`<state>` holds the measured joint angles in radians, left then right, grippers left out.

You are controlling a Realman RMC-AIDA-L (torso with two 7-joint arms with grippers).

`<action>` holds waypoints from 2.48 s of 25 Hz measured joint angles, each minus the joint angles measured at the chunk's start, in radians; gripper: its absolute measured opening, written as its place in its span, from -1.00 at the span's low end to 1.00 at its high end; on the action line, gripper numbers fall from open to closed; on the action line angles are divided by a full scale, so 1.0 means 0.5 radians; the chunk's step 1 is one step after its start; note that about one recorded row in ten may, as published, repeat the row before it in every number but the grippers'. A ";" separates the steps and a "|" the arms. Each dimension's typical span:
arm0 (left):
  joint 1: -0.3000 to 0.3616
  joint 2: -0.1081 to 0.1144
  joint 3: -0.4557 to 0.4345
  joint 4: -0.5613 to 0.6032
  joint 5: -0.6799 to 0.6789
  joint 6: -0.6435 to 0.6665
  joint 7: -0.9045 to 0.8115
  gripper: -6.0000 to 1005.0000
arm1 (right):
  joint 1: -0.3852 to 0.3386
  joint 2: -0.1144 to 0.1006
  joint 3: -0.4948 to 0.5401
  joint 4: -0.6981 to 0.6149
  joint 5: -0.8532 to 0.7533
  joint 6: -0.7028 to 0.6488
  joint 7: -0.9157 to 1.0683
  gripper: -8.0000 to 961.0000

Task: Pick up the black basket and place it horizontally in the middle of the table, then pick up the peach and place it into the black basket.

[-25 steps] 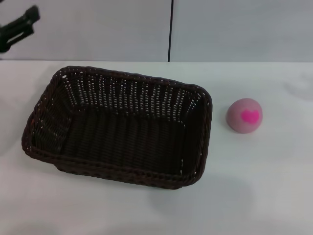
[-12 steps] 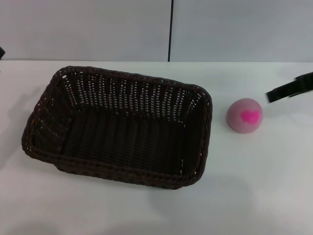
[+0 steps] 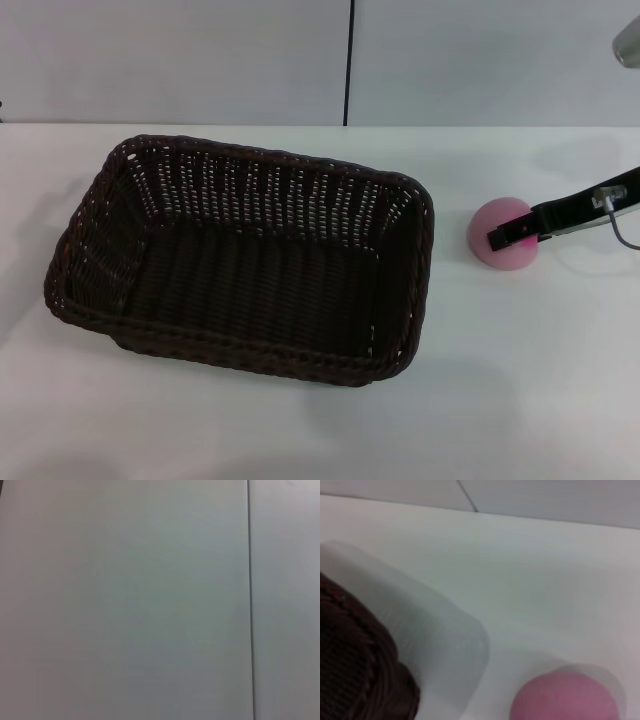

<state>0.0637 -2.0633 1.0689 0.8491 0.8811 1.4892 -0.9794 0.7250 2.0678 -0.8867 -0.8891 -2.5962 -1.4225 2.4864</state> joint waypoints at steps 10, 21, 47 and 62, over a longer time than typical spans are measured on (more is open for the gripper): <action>-0.009 0.000 -0.026 -0.003 -0.002 0.002 -0.003 0.60 | -0.005 0.008 -0.003 0.047 0.001 0.071 -0.025 0.03; -0.005 0.000 -0.054 -0.005 -0.004 0.005 -0.005 0.60 | -0.176 0.010 -0.008 -0.570 0.355 -0.128 -0.022 -0.28; 0.017 -0.003 -0.131 -0.183 -0.004 0.180 0.007 0.60 | 0.177 0.018 -0.799 -0.406 1.058 0.008 -0.166 0.01; 0.040 0.000 -0.393 -0.352 -0.001 0.277 0.025 0.60 | -0.580 0.017 -0.167 -0.458 2.097 0.029 -1.079 0.38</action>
<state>0.0838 -2.0631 0.8726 0.6730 0.8806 1.6280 -0.9669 0.4353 2.0763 -0.9704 -1.1183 -1.5477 -1.4079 1.9468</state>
